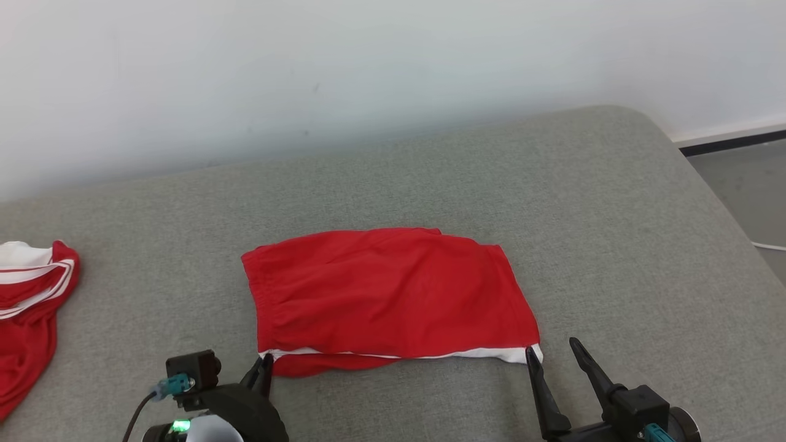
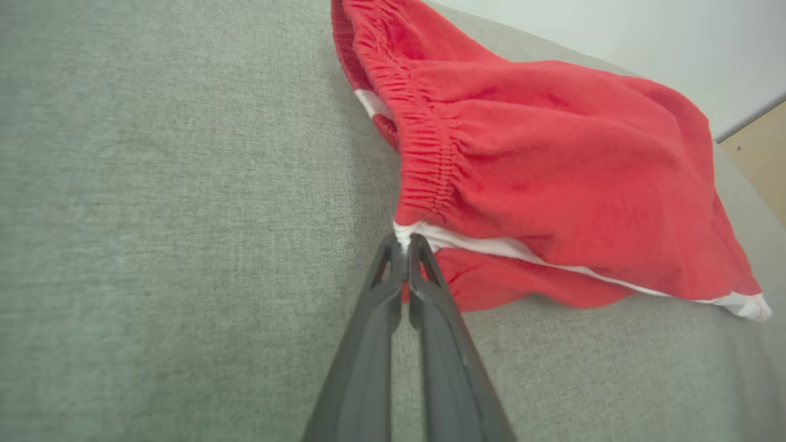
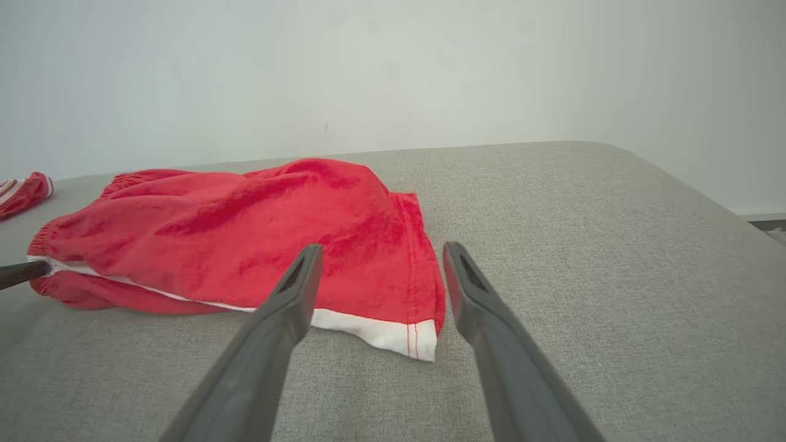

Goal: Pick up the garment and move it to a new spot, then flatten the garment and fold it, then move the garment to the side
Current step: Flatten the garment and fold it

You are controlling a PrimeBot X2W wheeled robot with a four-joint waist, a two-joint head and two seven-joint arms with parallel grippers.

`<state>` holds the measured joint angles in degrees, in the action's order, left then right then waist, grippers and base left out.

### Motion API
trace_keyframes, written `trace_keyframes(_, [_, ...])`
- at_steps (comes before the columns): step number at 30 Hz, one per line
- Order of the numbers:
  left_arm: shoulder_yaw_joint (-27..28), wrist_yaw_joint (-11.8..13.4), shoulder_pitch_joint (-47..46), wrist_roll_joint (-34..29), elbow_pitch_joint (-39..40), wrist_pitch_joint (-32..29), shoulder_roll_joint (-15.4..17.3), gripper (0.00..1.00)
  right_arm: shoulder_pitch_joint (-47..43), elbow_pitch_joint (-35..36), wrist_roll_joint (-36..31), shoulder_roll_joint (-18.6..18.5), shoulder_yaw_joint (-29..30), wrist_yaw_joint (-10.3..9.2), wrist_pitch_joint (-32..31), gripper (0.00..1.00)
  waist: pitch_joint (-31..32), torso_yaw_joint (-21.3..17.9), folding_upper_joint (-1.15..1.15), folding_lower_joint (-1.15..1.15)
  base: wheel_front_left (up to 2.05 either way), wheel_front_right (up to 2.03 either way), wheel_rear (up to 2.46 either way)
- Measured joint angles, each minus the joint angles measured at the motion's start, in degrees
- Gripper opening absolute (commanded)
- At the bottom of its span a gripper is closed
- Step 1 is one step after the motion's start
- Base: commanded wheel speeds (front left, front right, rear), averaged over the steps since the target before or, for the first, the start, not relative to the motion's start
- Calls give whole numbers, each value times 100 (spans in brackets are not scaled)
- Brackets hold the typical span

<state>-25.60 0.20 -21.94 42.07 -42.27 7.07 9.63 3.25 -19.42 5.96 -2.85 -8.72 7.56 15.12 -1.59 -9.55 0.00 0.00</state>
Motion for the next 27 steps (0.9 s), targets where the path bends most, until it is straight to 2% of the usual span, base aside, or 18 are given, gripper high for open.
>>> trace_keyframes(1, [4,35,40,16,42,9,7,17,0,-1,0,0,-12,0,0,100,13,25,0,0,0,0,0])
trace_keyframes(2, [3,64,78,12,84,53,20,80,0,-2,0,0,-11,0,0,100,25,49,0,0,0,0,0])
trace_keyframes(3, [2,88,114,-5,137,101,33,100,0,-2,1,0,-10,0,0,100,37,70,0,0,0,0,0])
trace_keyframes(7, [9,187,314,-37,364,314,86,100,0,-5,1,0,-5,0,0,100,77,128,0,0,0,0,0])
trace_keyframes(11, [122,289,702,-129,877,657,196,100,-22,-4,-9,0,89,0,0,100,119,197,0,0,0,0,0])
trace_keyframes(16, [503,456,1224,-452,1759,784,290,100,-73,22,-79,0,305,0,1,100,172,318,0,0,0,0,0])
trace_keyframes(22, [1456,632,1865,-1505,3073,806,142,100,-96,126,-223,-1,580,0,0,100,243,529,0,0,0,0,0])
trace_keyframes(27, [1852,522,2169,-2209,3406,806,-116,100,-115,167,-325,-1,678,0,0,100,340,706,0,0,0,0,0])
